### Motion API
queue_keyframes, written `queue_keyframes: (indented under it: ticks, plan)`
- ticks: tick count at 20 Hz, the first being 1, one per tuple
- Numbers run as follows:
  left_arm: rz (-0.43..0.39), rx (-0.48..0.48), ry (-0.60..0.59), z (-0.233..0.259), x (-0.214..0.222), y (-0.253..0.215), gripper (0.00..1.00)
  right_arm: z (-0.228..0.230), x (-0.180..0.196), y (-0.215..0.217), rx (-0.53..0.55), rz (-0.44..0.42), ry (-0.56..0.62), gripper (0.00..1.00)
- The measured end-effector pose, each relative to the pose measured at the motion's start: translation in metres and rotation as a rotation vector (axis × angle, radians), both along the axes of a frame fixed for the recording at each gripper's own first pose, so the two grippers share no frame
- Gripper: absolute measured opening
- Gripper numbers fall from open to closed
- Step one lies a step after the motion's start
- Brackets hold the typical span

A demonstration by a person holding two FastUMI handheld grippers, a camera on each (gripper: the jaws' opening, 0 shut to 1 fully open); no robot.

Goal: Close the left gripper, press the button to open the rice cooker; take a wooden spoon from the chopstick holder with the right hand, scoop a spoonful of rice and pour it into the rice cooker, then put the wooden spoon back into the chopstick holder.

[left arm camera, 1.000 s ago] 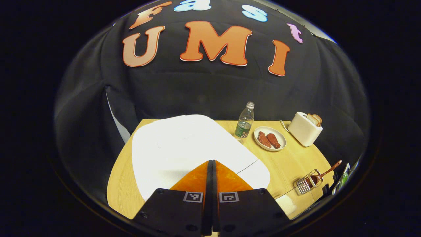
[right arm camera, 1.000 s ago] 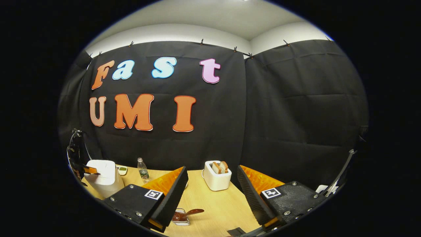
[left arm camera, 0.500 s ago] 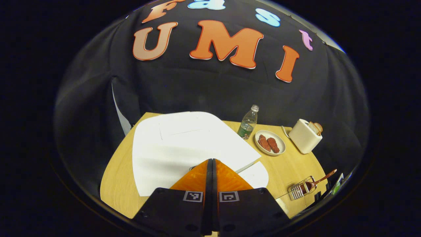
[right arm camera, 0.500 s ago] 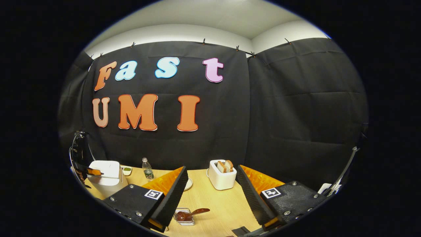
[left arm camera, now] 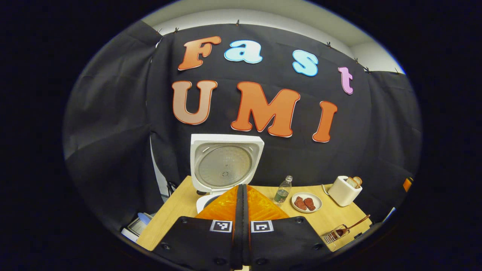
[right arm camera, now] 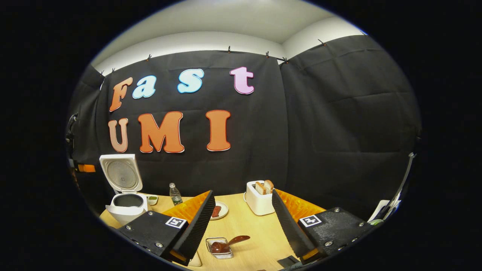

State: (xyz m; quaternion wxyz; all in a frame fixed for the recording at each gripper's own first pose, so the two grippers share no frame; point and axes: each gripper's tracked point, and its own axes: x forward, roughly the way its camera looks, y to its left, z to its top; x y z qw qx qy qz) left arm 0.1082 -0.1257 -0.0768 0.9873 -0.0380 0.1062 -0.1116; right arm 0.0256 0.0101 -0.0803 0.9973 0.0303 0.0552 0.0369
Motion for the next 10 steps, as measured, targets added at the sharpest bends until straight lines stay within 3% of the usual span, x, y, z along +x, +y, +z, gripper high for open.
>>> queue_keyframes:
  ticks: [7,8,10]
  plan:
    - [0.097,0.023,-0.095,0.044,-0.029,0.038,0.04,-0.044,0.004,0.004,0.091,0.022,0.051,0.93]
    - [0.112,0.03,-0.115,0.05,-0.033,0.043,0.05,-0.053,0.005,0.004,0.117,0.021,0.065,0.97]
    - [0.155,0.056,-0.142,0.06,-0.041,0.056,0.05,-0.072,0.01,0.004,0.171,0.019,0.092,0.93]
